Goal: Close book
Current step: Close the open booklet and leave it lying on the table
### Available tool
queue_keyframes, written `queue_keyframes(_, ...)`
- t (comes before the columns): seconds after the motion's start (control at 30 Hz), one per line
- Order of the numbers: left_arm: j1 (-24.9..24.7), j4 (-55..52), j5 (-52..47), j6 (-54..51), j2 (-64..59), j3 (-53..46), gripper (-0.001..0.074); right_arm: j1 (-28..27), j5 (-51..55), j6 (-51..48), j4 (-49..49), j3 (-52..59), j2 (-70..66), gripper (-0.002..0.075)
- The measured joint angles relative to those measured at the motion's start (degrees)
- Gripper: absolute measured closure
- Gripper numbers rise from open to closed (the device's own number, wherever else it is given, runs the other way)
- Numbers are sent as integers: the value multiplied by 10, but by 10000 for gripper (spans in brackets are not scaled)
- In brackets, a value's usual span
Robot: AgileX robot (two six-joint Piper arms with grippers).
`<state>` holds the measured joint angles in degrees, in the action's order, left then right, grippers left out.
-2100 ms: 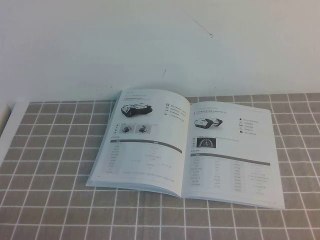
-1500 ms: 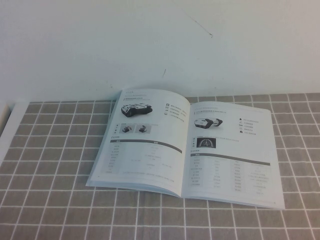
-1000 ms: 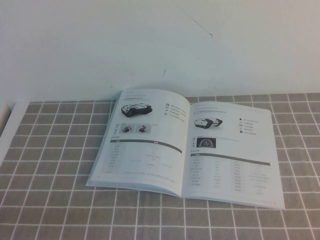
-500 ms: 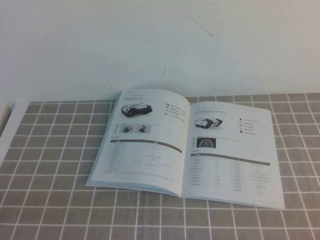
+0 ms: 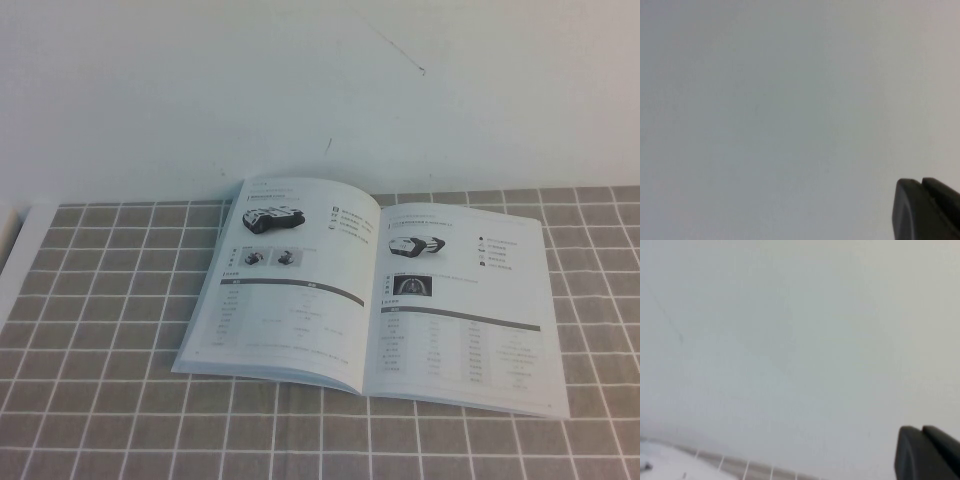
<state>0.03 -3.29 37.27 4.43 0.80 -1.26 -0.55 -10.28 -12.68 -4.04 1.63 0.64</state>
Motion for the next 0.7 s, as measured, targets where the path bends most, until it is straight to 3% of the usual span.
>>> queue_keyframes(0.27, 0, -1, 15, 0, 0, 0, 738, 0, -184, 4, 17, 0, 0, 729)
queue_keyframes(0.43, 0, -2, 23, 2, 0, 0, 738, 0, -231, -2, 52, -2, 0, 729)
queue_keyframes(0.53, 0, -2, -86, 42, 0, 31, 738, 0, -181, -50, 59, -35, 0, 729)
queue_keyframes(0.7, 0, -2, -344, 57, -8, 142, 738, 0, -9, -78, 60, -149, -1, 729)
